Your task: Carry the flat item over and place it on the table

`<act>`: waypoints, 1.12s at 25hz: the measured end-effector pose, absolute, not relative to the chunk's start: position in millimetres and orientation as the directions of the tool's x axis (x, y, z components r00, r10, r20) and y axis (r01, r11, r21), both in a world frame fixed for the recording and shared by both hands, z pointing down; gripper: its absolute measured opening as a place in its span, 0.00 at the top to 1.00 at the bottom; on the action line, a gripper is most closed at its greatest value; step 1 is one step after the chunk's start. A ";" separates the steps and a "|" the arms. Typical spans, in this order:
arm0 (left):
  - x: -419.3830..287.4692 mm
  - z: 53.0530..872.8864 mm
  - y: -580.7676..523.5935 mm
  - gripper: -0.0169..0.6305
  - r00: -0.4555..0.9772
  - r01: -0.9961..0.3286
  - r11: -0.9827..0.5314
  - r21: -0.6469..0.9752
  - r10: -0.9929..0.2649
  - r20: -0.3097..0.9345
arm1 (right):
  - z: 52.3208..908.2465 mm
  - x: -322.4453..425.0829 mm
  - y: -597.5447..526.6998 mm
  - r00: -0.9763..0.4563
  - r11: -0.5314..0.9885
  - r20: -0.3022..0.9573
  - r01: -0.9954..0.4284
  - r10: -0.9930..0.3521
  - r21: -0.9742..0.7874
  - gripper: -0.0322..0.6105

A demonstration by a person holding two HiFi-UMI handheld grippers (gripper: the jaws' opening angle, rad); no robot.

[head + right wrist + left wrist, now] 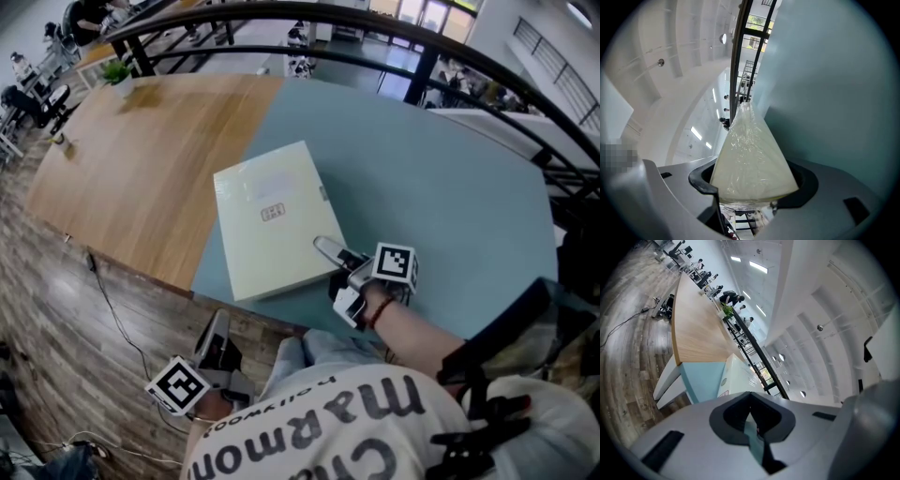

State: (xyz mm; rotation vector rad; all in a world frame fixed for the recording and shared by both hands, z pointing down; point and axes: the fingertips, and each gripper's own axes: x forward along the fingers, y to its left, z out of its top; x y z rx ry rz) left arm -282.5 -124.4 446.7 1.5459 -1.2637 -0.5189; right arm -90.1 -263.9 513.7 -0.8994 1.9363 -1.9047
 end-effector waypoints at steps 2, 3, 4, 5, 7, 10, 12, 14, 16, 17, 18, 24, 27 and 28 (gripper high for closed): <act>-283.8 448.4 -123.7 0.97 0.354 -0.463 0.088 0.882 -0.894 0.275 | 512.8 -90.5 -264.7 -0.768 -0.049 0.216 -0.234 -0.603 -0.971 0.46; -284.9 449.9 -123.1 0.97 0.353 -0.472 0.093 0.877 -0.891 0.285 | 513.2 -89.6 -264.0 -0.765 -0.050 0.228 -0.249 -0.603 -0.967 0.46; -285.1 451.2 -122.8 0.97 0.354 -0.476 0.098 0.874 -0.889 0.292 | 513.9 -88.4 -263.1 -0.760 -0.051 0.244 -0.269 -0.602 -0.962 0.46; -283.8 451.2 -123.5 0.97 0.358 -0.470 0.094 0.878 -0.889 0.287 | 514.7 -87.3 -262.4 -0.757 -0.049 0.257 -0.286 -0.601 -0.957 0.46; -281.2 450.4 -125.4 0.97 0.366 -0.457 0.084 0.886 -0.890 0.273 | 516.1 -85.9 -262.2 -0.755 -0.040 0.268 -0.306 -0.599 -0.951 0.46; -282.1 451.3 -125.4 0.97 0.364 -0.460 0.091 0.883 -0.888 0.281 | 517.0 -85.5 -263.1 -0.755 -0.033 0.261 -0.303 -0.602 -0.952 0.46; -282.9 450.6 -126.2 0.97 0.369 -0.468 0.083 0.880 -0.887 0.280 | 518.4 -85.2 -263.2 -0.752 -0.036 0.260 -0.300 -0.606 -0.953 0.46; -284.8 452.5 -125.4 0.97 0.365 -0.477 0.093 0.874 -0.884 0.293 | 520.0 -84.6 -263.3 -0.748 -0.042 0.264 -0.302 -0.609 -0.952 0.46; -283.8 452.5 -125.1 0.97 0.368 -0.468 0.092 0.879 -0.884 0.288 | 521.1 -84.9 -264.1 -0.751 -0.036 0.253 -0.293 -0.610 -0.955 0.46; -282.8 451.5 -125.2 0.97 0.371 -0.462 0.087 0.883 -0.885 0.281 | 522.1 -84.8 -264.3 -0.752 -0.035 0.249 -0.288 -0.611 -0.957 0.45; -283.0 451.7 -124.4 0.97 0.370 -0.465 0.089 0.881 -0.884 0.285 | 522.9 -84.6 -264.3 -0.752 -0.036 0.245 -0.283 -0.612 -0.958 0.45; -279.9 449.6 -124.7 0.97 0.380 -0.470 0.067 0.880 -0.885 0.270 | 526.5 -82.1 -259.9 -0.720 -0.108 0.286 -0.284 -0.632 -0.953 0.43; -283.3 447.9 -122.6 0.97 0.377 -0.473 0.068 0.878 -0.885 0.272 | 530.2 -82.4 -260.9 -0.721 -0.088 0.292 -0.307 -0.628 -0.948 0.42; -284.8 446.6 -122.0 0.97 0.375 -0.467 0.067 0.882 -0.888 0.266 | 531.1 -83.8 -260.9 -0.723 -0.082 0.290 -0.309 -0.627 -0.948 0.41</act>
